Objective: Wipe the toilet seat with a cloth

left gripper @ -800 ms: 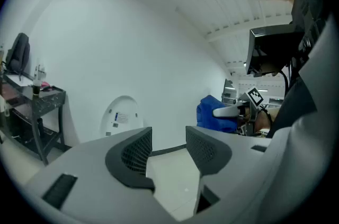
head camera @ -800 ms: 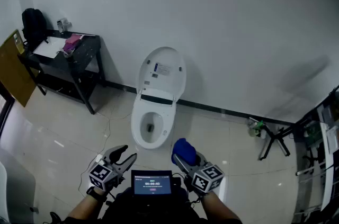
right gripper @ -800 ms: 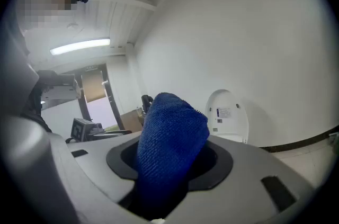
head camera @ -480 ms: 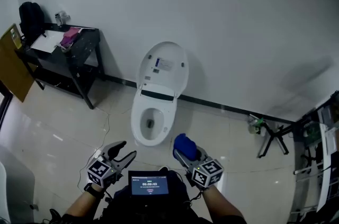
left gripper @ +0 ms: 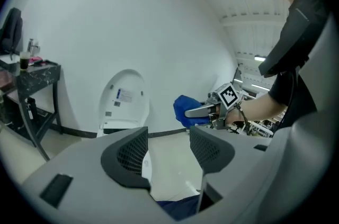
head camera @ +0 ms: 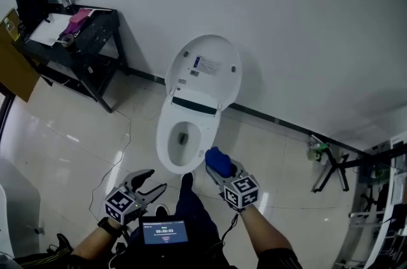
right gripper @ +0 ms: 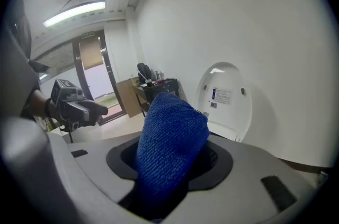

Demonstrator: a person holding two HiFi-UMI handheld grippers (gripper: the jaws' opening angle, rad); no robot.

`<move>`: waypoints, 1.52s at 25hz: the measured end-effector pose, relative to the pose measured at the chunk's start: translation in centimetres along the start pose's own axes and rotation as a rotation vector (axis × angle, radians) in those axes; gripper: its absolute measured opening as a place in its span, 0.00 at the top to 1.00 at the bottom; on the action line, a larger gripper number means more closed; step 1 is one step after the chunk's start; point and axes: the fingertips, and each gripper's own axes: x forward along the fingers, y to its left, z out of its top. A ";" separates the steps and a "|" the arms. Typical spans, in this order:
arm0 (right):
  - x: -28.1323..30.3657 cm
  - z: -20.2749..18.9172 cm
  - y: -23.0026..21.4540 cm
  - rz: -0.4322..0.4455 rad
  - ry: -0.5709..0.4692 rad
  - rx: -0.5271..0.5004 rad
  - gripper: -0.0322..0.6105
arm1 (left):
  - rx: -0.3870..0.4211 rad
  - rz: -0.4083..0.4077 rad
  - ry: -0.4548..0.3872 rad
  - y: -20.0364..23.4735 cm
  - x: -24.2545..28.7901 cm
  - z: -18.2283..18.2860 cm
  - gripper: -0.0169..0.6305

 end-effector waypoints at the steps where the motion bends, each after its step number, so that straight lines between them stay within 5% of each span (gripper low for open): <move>1: 1.9 -0.1 -1.8 0.006 0.019 -0.019 0.61 | -0.015 0.004 0.012 1.0 1.4 -0.1 0.58; 6: 12.7 -2.9 -10.7 0.028 0.177 -0.194 0.61 | -0.090 0.044 0.063 7.1 8.8 -0.6 0.56; 11: 23.0 -9.9 -16.7 0.106 0.393 -0.403 0.61 | -0.169 0.069 0.103 11.2 15.6 -1.7 0.56; 23: 39.5 -24.0 -23.6 0.281 0.694 -0.858 0.61 | -0.352 0.171 0.167 16.6 22.0 -7.2 0.56; 30: 39.7 -28.8 -27.6 0.232 0.806 -0.754 0.61 | -0.424 0.201 0.194 18.1 22.2 -10.0 0.56; 35: 37.7 -29.9 -28.0 0.260 0.859 -0.782 0.61 | -0.419 0.186 0.194 17.8 22.8 -9.8 0.56; 38: 36.1 -31.0 -27.8 0.227 0.874 -0.697 0.61 | -0.407 0.177 0.194 17.6 23.2 -9.6 0.56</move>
